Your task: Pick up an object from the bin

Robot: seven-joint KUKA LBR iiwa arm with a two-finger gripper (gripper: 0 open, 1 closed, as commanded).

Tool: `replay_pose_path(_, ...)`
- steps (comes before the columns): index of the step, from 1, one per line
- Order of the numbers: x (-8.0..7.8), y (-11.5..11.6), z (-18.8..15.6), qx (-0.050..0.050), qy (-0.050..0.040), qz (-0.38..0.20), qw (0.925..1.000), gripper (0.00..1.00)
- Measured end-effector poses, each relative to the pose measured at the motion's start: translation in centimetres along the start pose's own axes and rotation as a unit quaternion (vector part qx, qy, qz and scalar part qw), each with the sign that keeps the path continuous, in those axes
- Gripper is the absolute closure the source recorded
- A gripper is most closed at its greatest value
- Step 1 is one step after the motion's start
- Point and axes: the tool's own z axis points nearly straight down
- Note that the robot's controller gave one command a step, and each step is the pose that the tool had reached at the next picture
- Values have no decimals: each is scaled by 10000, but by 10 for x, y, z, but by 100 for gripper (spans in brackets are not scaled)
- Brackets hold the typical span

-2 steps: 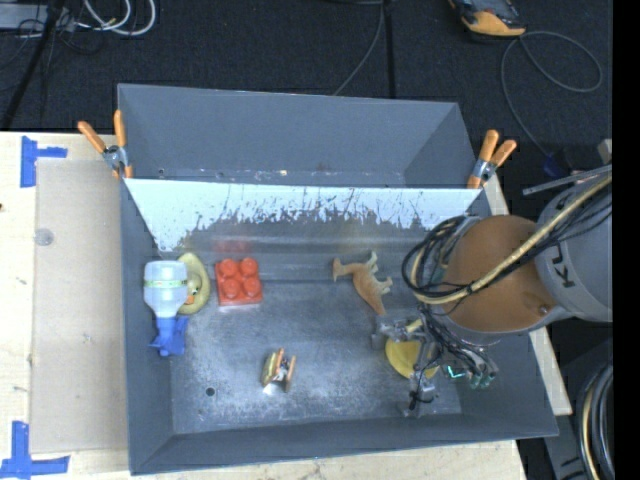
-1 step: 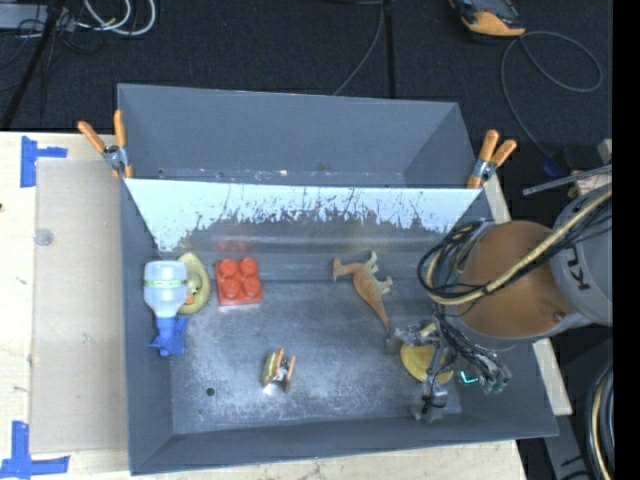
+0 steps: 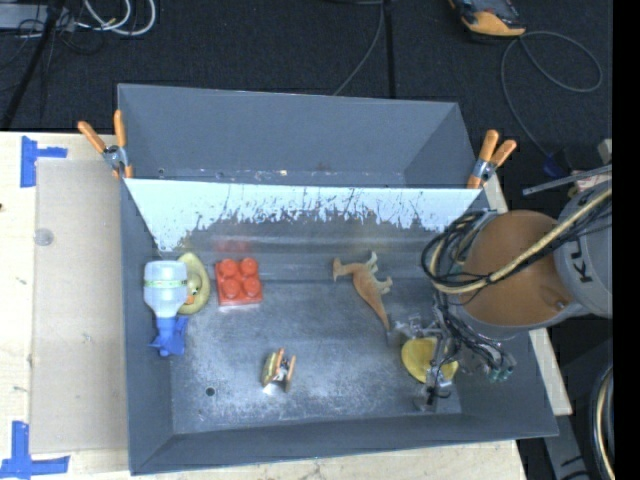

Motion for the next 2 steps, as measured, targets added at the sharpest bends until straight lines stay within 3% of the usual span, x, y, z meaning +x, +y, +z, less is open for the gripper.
replay_pose_path(1, -42, -32, -1, 10, -14, 55, 10000, 0)
replay_pose_path(2, -55, -47, -2, 9, -26, 141, 9999, 0)
